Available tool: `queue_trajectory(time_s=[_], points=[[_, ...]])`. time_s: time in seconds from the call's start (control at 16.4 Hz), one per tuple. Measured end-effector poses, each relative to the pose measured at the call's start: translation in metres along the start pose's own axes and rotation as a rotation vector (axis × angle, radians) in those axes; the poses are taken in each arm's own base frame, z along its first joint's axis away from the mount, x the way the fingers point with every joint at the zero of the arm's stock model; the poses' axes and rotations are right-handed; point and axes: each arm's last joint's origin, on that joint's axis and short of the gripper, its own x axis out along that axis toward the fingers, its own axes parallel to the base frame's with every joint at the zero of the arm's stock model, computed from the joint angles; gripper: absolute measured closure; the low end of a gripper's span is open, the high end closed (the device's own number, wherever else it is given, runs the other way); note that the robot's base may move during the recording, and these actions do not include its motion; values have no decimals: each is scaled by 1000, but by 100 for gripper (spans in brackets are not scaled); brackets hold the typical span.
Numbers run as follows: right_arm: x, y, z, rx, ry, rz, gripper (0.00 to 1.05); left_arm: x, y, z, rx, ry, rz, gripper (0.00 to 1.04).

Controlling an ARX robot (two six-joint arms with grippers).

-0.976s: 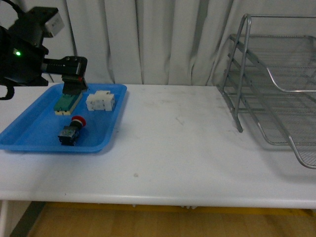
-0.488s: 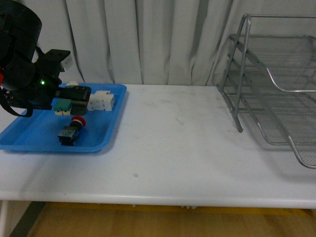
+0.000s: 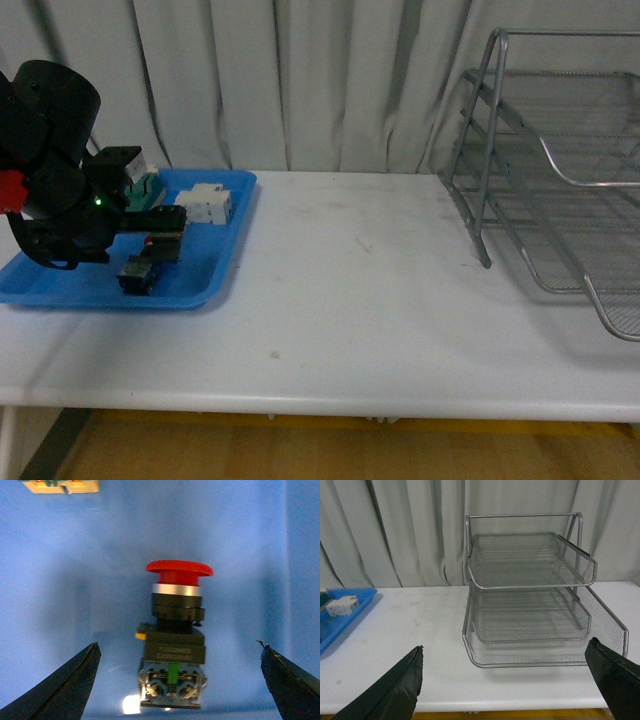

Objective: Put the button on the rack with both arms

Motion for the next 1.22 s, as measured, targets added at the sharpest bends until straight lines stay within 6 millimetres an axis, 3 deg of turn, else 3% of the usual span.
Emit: queue_trajectory(time_s=[0.43,0.73,0.79,1.1,1.22], points=[[0,0,0,0,0,0,6,18,-2,-9,6,21,49,10],[0,0,0,0,0,0,6,16,-7,-3,14,0,45,63],[0,0,0,0,0,0,6,15,-8,-2,12,-4,37,70],[0,0,0,0,0,0,6,-23,-5,14,4,-71,-1,70],[0,0,0,0,0,0,6,-56,-2,25,-2,-137,-23,70]])
